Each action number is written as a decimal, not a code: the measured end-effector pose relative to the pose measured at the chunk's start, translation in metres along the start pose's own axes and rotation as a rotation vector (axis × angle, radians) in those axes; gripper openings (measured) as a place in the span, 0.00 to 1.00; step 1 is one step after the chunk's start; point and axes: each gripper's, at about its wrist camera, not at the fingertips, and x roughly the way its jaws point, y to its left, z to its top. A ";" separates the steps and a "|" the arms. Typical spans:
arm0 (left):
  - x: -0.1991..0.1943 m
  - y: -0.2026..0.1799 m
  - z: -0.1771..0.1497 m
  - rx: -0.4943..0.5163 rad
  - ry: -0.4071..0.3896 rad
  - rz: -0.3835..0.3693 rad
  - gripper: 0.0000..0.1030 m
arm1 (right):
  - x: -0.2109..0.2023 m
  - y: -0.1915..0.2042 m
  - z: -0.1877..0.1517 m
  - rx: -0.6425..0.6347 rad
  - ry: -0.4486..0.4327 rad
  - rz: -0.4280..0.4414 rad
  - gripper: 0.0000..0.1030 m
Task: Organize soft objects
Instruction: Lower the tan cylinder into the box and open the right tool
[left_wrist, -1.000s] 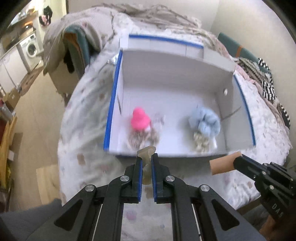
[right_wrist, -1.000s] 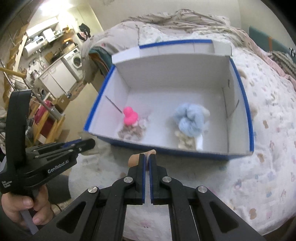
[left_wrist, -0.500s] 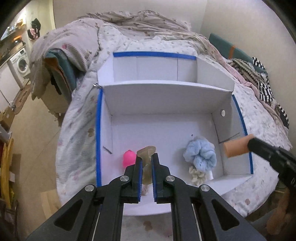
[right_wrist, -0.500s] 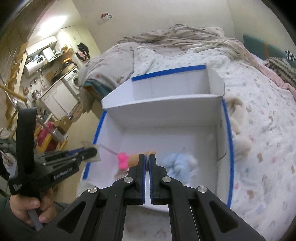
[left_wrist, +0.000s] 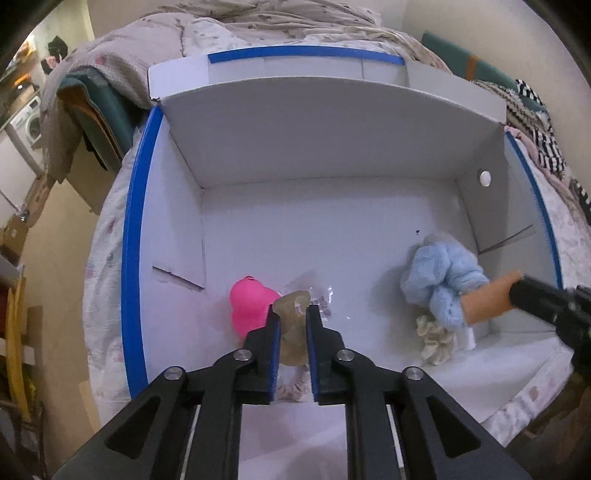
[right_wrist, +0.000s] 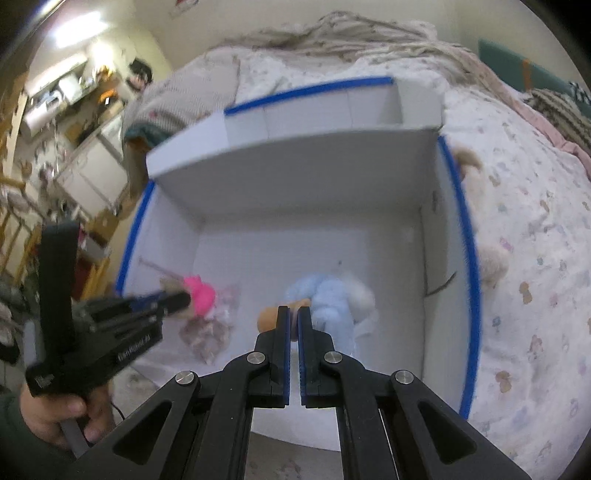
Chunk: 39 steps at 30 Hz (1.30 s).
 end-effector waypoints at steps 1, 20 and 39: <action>0.001 0.000 0.000 -0.005 0.001 0.000 0.14 | 0.004 0.003 -0.003 -0.018 0.013 -0.005 0.05; -0.021 0.006 -0.009 -0.078 -0.044 -0.044 0.19 | 0.019 0.013 -0.018 -0.073 0.068 -0.028 0.10; -0.090 0.016 -0.028 -0.088 -0.189 -0.066 0.60 | -0.027 0.012 -0.015 -0.012 -0.123 -0.005 0.70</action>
